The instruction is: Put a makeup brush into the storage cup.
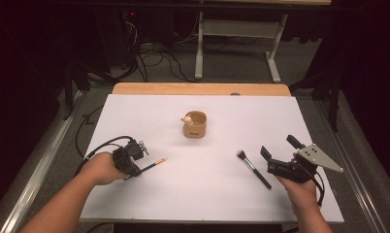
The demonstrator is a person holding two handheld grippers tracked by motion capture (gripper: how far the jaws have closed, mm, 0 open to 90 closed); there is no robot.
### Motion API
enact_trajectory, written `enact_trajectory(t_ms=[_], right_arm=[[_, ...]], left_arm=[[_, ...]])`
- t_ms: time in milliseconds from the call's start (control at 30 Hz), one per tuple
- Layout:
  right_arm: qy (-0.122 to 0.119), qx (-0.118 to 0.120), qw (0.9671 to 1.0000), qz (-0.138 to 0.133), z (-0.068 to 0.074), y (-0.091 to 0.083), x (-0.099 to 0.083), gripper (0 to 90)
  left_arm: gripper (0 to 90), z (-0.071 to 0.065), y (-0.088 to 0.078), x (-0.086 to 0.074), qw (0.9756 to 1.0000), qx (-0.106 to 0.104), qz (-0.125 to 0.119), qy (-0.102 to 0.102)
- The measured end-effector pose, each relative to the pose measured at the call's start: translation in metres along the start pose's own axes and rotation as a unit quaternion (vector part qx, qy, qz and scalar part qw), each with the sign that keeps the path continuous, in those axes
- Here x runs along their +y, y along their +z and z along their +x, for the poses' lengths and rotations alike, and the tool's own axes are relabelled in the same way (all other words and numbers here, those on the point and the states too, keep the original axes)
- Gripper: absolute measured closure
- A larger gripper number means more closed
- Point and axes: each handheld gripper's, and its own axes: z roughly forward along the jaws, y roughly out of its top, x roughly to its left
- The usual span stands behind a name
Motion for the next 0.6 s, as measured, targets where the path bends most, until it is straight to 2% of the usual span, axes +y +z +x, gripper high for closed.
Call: enact_trajectory(t_ms=[333, 433, 600], right_arm=[[0.004, -0.003, 1.0, 0.002, 0.0, 0.0, 0.0, 2.4], [0.002, -0.001, 1.0, 0.002, 0.0, 0.0, 0.0, 2.4], [0.003, -0.003, 1.0, 0.002, 0.0, 0.0, 0.0, 2.5]], left_arm=[[84.0, 0.001, -0.008, -0.001, 0.9992, -0.002, -0.034, -0.019], [84.0, 0.003, -0.012, -0.004, 0.9976, -0.01, -0.058, -0.036], [84.0, 0.004, -0.009, -0.007, 0.9961, -0.003, -0.074, -0.049]])
